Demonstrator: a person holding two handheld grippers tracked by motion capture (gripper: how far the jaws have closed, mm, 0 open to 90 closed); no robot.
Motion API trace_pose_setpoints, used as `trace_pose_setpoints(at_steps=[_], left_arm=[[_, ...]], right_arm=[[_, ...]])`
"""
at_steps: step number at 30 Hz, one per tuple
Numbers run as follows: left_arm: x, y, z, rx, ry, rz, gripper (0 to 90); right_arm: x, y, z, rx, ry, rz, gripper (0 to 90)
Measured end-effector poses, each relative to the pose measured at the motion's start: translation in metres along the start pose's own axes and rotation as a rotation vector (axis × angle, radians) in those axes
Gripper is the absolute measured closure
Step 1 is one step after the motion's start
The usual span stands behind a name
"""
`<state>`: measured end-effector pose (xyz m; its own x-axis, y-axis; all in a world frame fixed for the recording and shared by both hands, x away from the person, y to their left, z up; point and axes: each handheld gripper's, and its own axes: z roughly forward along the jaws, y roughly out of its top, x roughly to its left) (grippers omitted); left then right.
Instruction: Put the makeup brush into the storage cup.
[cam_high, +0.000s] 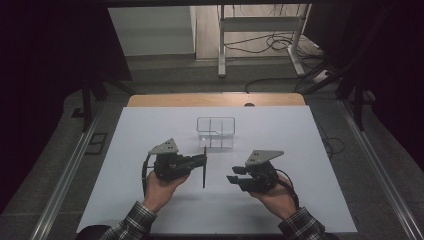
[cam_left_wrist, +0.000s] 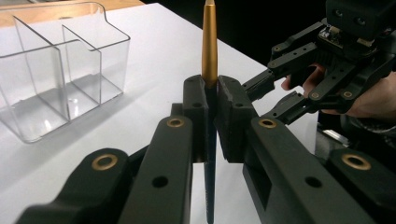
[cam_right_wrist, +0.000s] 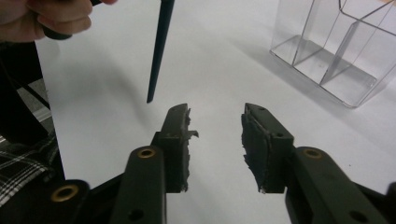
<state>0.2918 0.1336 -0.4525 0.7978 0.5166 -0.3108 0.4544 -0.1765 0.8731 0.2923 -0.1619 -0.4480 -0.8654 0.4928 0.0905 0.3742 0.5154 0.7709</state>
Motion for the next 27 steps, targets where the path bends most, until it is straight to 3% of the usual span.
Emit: trace_pose_setpoints(at_steps=[27], left_arm=[[0.004,0.008,-0.028,-0.050,0.089,0.038,83.3]], right_arm=[[-0.012,-0.018,-0.021,0.045,-0.062,0.016,42.8]])
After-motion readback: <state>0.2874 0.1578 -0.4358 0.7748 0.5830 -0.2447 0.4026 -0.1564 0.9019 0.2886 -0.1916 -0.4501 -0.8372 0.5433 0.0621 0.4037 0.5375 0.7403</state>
